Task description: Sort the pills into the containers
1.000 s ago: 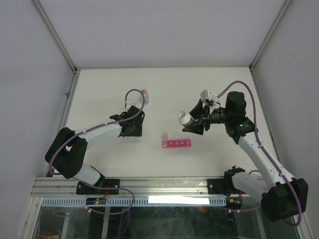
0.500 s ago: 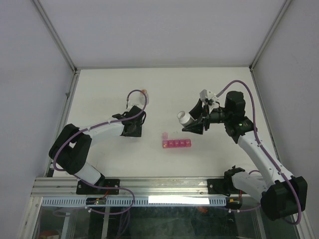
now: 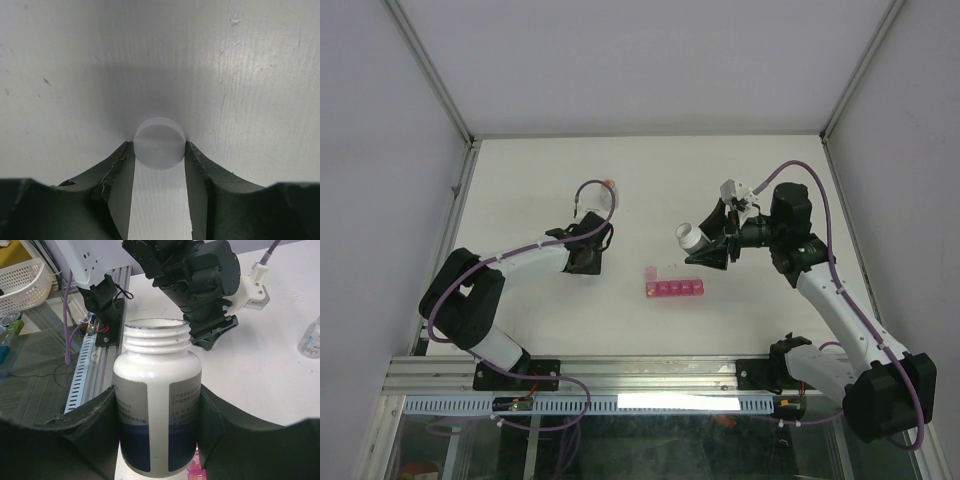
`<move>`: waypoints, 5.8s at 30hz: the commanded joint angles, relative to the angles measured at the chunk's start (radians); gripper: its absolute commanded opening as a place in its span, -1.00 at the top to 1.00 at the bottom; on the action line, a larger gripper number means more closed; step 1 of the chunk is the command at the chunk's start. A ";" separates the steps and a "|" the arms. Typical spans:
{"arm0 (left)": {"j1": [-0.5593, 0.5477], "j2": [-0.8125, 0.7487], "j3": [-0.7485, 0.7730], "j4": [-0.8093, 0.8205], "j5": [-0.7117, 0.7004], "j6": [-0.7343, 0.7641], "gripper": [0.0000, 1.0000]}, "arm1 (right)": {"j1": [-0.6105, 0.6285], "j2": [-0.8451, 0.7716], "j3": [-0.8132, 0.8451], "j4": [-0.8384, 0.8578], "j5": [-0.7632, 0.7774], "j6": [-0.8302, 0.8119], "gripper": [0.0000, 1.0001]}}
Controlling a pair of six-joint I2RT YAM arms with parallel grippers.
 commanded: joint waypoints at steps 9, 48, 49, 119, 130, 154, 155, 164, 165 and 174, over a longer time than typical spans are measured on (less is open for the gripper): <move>-0.029 -0.323 -0.061 0.201 0.313 -0.013 0.53 | -0.004 -0.045 -0.017 -0.031 0.001 -0.145 1.00; -0.148 -0.380 -0.292 1.110 0.761 -0.270 0.56 | 0.249 0.031 0.080 -0.443 0.511 -0.552 0.97; -0.153 -0.375 -0.287 1.104 0.760 -0.269 0.56 | 0.254 0.035 0.080 -0.444 0.514 -0.552 0.97; -0.241 -0.574 -0.396 1.121 0.895 0.354 -0.98 | 0.194 0.030 0.079 -0.489 0.232 -0.551 1.00; -0.237 -0.760 -0.594 1.320 0.528 -0.298 -0.89 | 0.182 0.043 0.070 -0.492 0.240 -0.572 1.00; -0.364 -0.512 -0.154 0.771 0.475 -0.212 -0.48 | 0.180 0.058 0.070 -0.490 0.262 -0.569 1.00; -0.364 -0.509 -0.153 0.774 0.476 -0.213 -0.46 | 0.180 0.058 0.070 -0.490 0.262 -0.569 1.00; -0.364 -0.471 -0.124 0.755 0.475 -0.197 -0.23 | 0.180 0.056 0.072 -0.490 0.258 -0.567 1.00; -0.364 -0.465 -0.119 0.755 0.481 -0.195 -0.21 | 0.181 0.057 0.072 -0.489 0.259 -0.567 1.00; -0.364 -0.431 -0.102 0.753 0.554 -0.184 0.22 | 0.181 0.057 0.071 -0.490 0.259 -0.565 1.00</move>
